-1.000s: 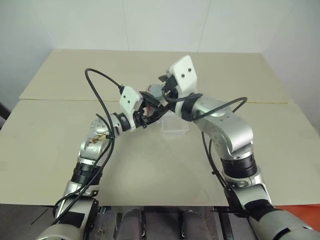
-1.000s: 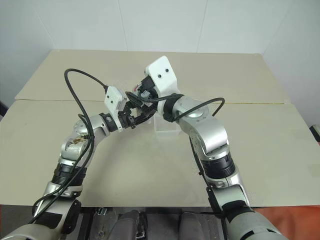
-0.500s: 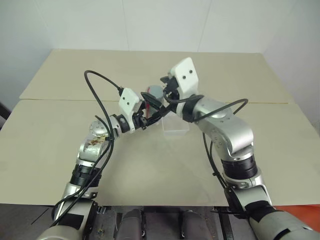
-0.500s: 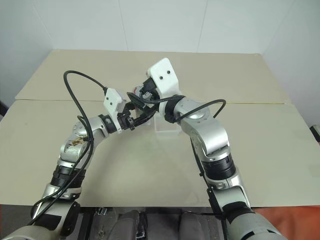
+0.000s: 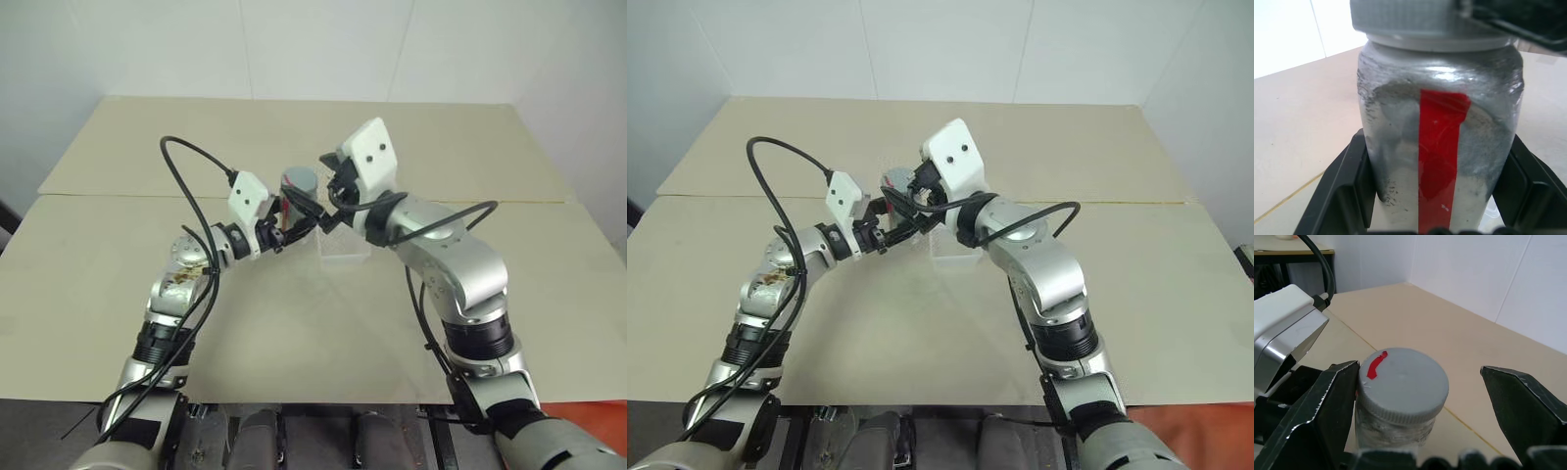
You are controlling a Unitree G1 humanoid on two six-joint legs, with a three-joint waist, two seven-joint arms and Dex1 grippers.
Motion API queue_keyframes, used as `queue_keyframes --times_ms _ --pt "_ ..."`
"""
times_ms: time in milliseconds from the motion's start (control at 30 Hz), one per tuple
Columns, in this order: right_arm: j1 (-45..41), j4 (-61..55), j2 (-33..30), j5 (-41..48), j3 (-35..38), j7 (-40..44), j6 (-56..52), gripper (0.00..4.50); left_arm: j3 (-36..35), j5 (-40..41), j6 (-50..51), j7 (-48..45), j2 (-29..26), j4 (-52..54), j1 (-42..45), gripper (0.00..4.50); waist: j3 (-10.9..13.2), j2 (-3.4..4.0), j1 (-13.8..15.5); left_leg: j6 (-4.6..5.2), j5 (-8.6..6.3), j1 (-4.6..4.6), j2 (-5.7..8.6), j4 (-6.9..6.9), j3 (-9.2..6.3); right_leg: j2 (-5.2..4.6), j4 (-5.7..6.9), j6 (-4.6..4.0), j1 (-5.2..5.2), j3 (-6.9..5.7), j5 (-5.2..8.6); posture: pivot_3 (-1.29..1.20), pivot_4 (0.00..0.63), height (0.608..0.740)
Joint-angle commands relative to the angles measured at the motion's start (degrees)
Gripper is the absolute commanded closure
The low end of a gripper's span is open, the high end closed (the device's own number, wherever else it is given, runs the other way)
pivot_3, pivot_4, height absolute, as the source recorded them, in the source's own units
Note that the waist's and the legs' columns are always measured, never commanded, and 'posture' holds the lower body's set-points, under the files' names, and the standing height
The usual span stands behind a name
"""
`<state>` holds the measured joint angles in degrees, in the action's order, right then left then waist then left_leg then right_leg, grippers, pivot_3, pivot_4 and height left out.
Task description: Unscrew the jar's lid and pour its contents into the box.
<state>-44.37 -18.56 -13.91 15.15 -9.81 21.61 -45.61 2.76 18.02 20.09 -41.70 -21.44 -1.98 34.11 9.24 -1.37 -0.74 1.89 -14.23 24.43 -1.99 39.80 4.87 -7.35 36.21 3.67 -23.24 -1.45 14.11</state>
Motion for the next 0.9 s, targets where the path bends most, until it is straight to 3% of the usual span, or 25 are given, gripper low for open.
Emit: queue_keyframes --times_ms 33,900 --pt "0.1 -2.2 -0.9 0.6 2.4 0.3 -0.2 0.01 -1.7 0.8 -0.6 -0.1 -0.6 2.1 0.2 1.73 0.0 0.00 0.0 0.00 0.00 0.00 0.00 0.00 0.00 0.00 0.00 0.00 0.00 0.00 0.00 0.00 0.150 0.740" --pt "1.4 -4.5 -2.8 7.1 3.1 6.0 0.7 0.01 -1.9 1.3 -0.5 -1.6 -1.3 3.7 -1.1 1.73 0.0 0.00 0.0 0.01 -0.01 0.00 0.00 0.00 -0.01 0.00 0.00 0.00 0.01 0.00 0.00 0.00 0.150 0.740"
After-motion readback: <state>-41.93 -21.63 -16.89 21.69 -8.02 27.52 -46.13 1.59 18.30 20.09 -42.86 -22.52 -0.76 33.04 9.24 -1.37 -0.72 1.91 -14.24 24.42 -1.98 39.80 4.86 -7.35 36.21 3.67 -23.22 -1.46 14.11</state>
